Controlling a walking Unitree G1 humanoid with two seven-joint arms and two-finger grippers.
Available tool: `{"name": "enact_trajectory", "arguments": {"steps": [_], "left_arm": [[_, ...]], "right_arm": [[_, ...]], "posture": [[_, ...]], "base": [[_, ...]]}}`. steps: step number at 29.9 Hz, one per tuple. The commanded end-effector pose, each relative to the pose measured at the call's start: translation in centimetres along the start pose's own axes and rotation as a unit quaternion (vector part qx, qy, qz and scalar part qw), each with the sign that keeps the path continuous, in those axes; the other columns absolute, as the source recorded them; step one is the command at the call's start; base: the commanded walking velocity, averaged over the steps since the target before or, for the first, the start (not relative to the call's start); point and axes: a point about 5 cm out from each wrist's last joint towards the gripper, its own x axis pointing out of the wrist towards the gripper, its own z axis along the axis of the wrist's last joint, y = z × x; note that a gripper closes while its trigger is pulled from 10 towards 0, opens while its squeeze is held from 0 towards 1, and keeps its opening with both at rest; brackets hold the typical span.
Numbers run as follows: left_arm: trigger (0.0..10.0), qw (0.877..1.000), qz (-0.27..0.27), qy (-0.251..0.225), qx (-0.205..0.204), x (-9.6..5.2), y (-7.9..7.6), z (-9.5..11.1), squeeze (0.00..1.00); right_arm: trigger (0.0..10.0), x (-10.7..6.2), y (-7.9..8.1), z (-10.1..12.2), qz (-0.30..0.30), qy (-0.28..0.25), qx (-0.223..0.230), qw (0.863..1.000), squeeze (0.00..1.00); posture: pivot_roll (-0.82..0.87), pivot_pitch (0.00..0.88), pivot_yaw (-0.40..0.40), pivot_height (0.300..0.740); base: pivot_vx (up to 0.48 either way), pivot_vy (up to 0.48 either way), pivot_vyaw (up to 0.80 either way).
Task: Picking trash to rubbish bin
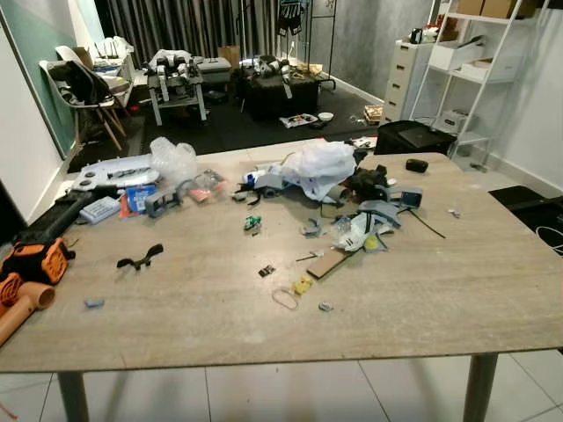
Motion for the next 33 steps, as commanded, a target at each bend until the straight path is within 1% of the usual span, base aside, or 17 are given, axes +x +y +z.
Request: {"name": "enact_trajectory", "arguments": {"steps": [1,6,11,15,16,19,20,21,22,23,24,25,27,29,30,31,33], "left_arm": [[10.0,1.000,0.001,-0.025,0.008,0.0,0.1,1.3,0.00],[10.0,1.000,0.001,-0.027,0.012,0.0,0.0,1.4,0.00],[10.0,1.000,-0.002,-0.027,0.015,0.0,-0.1,1.5,0.00],[10.0,1.000,-0.003,-0.026,0.016,0.0,-0.2,1.5,0.00],[10.0,0.999,-0.003,-0.026,0.017,0.0,-0.3,1.5,0.00],[10.0,0.999,-0.003,-0.026,0.019,0.0,-0.3,1.5,0.00],[10.0,0.999,-0.003,-0.026,0.019,0.0,-0.3,1.5,0.00],[10.0,0.999,-0.003,-0.026,0.020,0.0,-0.2,1.5,0.00],[10.0,0.999,-0.003,-0.026,0.020,0.0,-0.2,1.5,0.00],[10.0,0.999,-0.003,-0.026,0.020,0.0,-0.2,1.5,0.00],[10.0,0.999,-0.003,-0.026,0.020,0.0,-0.2,1.5,0.00],[10.0,0.999,-0.004,-0.026,0.021,0.0,-0.3,1.5,0.00],[10.0,0.999,-0.006,-0.026,0.024,0.0,-0.4,1.5,0.00],[10.0,0.999,-0.007,-0.025,0.026,0.1,-0.5,1.5,0.00],[10.0,0.999,-0.007,-0.025,0.026,0.1,-0.5,1.5,0.00],[10.0,0.999,-0.007,-0.025,0.026,0.1,-0.5,1.5,0.00],[10.0,0.999,-0.008,-0.026,0.026,0.1,-0.6,1.5,0.00]], "right_arm": [[10.0,0.2,0.8,0.6,0.011,-0.008,-0.005,1.000,0.00],[10.0,0.3,0.8,1.8,0.022,-0.028,-0.019,0.999,0.00],[10.0,0.3,1.7,3.7,0.069,-0.062,-0.046,0.995,0.00],[10.0,0.2,3.5,5.4,0.168,-0.090,-0.112,0.975,0.00],[10.0,-0.1,4.2,6.6,0.229,-0.108,-0.110,0.961,0.00],[10.0,-1.2,5.1,9.6,0.340,-0.153,-0.114,0.921,0.00],[10.0,-1.2,5.1,9.6,0.340,-0.153,-0.114,0.921,0.00],[10.0,-2.0,5.0,11.3,0.387,-0.176,-0.129,0.896,0.00],[10.0,-2.0,5.0,11.3,0.387,-0.176,-0.129,0.896,0.00],[10.0,-2.5,5.0,12.0,0.413,-0.185,-0.134,0.882,0.00],[10.0,-2.5,5.0,12.0,0.413,-0.185,-0.134,0.882,0.00],[10.0,-3.0,5.0,12.5,0.445,-0.193,-0.142,0.863,0.00],[10.0,-4.9,5.3,13.1,0.520,-0.190,-0.198,0.809,0.00],[10.0,-6.3,5.8,13.2,0.560,-0.183,-0.241,0.771,0.00],[10.0,-6.8,6.0,13.3,0.569,-0.180,-0.258,0.759,0.00],[10.0,-6.8,6.0,13.3,0.569,-0.180,-0.258,0.759,0.00],[10.0,-7.7,6.1,13.3,0.588,-0.162,-0.294,0.736,0.00]], "posture": [[-0.14,0.087,0.024,0.740],[-0.14,0.089,0.025,0.740],[-0.15,0.089,0.026,0.740],[-0.15,0.089,0.028,0.740],[-0.16,0.090,0.028,0.740],[-0.16,0.091,0.028,0.740],[-0.16,0.091,0.028,0.740],[-0.16,0.093,0.027,0.740],[-0.16,0.093,0.027,0.740],[-0.17,0.093,0.028,0.740],[-0.17,0.093,0.028,0.740],[-0.17,0.094,0.028,0.740],[-0.18,0.096,0.028,0.740],[-0.18,0.096,0.024,0.740],[-0.18,0.096,0.023,0.740],[-0.18,0.096,0.023,0.740],[-0.18,0.099,0.019,0.740]], "base": [[0.000,0.000,0.72],[0.000,0.000,0.72],[0.000,0.000,0.72],[0.000,0.000,0.59],[0.000,0.000,0.00],[0.000,0.000,0.00],[0.000,0.000,0.00],[0.000,0.000,0.00],[0.000,0.000,0.00],[0.000,0.000,0.00],[0.000,0.000,0.00],[0.000,0.000,0.00],[0.000,0.000,0.00],[0.000,0.000,0.00],[0.000,0.000,0.00],[0.000,0.000,0.00],[0.000,0.000,0.00]]}}
